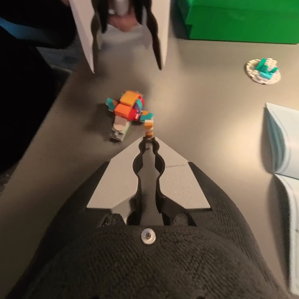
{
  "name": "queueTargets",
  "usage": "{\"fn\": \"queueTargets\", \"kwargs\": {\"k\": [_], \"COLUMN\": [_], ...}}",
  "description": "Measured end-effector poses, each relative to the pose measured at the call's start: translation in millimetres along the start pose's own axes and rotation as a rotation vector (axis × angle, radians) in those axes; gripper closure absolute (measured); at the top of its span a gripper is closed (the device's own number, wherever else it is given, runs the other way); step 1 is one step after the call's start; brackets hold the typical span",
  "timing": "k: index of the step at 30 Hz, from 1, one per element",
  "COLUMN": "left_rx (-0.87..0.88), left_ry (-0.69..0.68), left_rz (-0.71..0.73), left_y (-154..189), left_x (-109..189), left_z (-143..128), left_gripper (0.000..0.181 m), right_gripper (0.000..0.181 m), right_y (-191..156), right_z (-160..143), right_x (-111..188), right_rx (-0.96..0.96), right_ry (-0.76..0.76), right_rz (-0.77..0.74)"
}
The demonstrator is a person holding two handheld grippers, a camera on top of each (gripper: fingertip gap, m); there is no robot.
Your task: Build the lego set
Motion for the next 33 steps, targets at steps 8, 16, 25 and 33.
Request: {"fn": "queueTargets", "kwargs": {"k": [8, 16, 25, 33], "left_rx": [0.080, 0.124, 0.127, 0.127], "left_ry": [-0.055, -0.077, -0.044, 0.000], "left_rz": [0.098, 0.064, 0.055, 0.050], "left_y": [15, 12, 10, 14], "left_x": [-5, -22, -19, -7], "left_z": [-9, -7, 0, -1], "left_gripper": [0.103, 0.099, 0.098, 0.099], "right_gripper": [0.174, 0.175, 0.170, 0.142], "right_y": [10, 9, 15, 13], "right_z": [-13, -18, -25, -17], "right_x": [5, -3, 0, 19], "right_rx": [0.709, 0.950, 1.345, 1.247], "right_ry": [-0.317, -0.455, -0.752, -0.787], "right_rz": [-0.565, -0.606, -0.488, -0.397]}}
Point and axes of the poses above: each gripper's, where its closed fingertips meet, x back along the fingers, z out of its top, y = z × x across the jaws, the point moved 9 cm from there along x, back along the fingers
